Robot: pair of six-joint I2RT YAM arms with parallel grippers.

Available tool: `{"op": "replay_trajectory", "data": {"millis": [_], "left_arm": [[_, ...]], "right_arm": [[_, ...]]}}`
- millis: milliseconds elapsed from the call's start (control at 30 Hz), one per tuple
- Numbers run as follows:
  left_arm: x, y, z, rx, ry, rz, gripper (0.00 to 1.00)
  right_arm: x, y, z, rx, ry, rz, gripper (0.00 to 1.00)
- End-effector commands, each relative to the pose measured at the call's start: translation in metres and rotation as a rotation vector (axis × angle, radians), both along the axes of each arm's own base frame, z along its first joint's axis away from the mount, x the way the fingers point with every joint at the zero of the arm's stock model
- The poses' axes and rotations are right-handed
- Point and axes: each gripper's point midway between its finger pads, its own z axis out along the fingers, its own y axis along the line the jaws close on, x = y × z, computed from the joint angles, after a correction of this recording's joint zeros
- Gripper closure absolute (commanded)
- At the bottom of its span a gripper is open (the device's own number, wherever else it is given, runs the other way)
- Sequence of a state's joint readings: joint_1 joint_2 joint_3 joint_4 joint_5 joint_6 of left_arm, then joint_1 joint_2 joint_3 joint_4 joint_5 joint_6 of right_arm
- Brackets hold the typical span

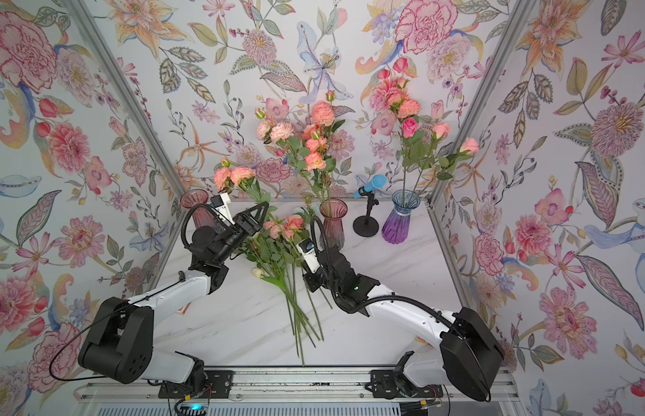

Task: Place the pink flowers into the vase
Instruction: Place the flower in the vase.

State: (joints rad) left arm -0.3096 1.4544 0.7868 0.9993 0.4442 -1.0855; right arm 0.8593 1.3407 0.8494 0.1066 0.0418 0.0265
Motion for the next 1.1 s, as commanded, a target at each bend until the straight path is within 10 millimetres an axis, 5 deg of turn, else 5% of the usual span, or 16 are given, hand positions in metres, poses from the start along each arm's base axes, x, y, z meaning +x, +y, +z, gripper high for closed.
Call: {"op": "replay_trajectory", "data": {"millis": [0, 500, 933, 1067], "left_arm": [[0.004, 0.003, 0.011, 0.012, -0.023, 0.016, 0.19], [0.008, 0.003, 0.015, 0.004, -0.040, 0.011, 0.38], [0.006, 0.000, 0.025, 0.066, -0.079, 0.010, 0.82], [0.008, 0.002, 0.033, 0.161, -0.104, 0.046, 1.00]], "right_arm": [[-0.003, 0.005, 0.020, 0.041, -0.067, 0.027, 1.00], [-0.003, 0.010, 0.012, 0.032, -0.062, 0.040, 1.00], [0.002, 0.019, 0.008, 0.027, -0.059, 0.043, 1.00], [0.007, 0.020, 0.005, 0.008, -0.051, 0.028, 0.90]]}}
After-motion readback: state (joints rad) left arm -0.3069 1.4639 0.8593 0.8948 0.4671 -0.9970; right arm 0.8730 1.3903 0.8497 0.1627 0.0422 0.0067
